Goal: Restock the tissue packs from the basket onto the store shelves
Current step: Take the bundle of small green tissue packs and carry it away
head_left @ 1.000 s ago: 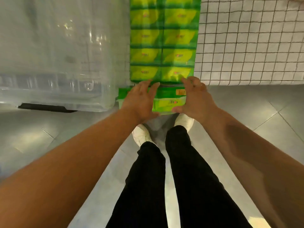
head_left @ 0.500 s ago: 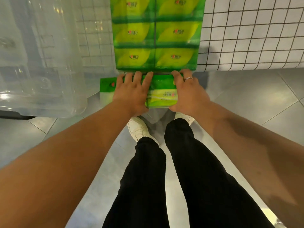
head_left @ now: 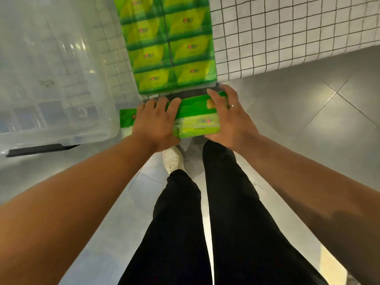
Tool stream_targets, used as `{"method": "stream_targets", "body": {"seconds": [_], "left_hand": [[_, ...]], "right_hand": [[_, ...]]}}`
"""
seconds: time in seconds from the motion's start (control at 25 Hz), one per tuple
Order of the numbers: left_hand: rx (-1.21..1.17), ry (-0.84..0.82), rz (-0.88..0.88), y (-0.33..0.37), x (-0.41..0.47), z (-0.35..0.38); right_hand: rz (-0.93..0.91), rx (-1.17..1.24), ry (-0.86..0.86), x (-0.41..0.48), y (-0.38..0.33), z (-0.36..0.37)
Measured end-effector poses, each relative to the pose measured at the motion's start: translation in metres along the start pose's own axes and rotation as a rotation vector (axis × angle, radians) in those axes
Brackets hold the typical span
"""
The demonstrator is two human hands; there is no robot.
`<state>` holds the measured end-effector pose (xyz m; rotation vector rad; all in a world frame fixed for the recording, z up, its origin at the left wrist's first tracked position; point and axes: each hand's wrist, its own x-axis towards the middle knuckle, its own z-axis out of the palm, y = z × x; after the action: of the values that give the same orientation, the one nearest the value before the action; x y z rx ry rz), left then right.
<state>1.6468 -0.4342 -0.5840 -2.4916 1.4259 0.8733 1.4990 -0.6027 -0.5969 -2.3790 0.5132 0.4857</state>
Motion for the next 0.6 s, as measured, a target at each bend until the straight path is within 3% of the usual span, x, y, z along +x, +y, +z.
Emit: {"method": "stream_targets", "body": {"seconds": [0.24, 0.44, 0.6], "left_hand": [[-0.38, 0.002, -0.049, 0.026, -0.069, -0.086], [-0.66, -0.003, -0.104, 0.048, -0.142, -0.149], [-1.027, -0.051, -0.07, 0.052, -0.191, -0.195]], "right_hand": [[0.259, 0.599, 0.216, -0.078, -0.041, -0.065], [0.42, 0.667, 0.446, -0.163, -0.085, -0.096], [0.555, 0.575, 0.599, -0.248, -0.103, -0.1]]}}
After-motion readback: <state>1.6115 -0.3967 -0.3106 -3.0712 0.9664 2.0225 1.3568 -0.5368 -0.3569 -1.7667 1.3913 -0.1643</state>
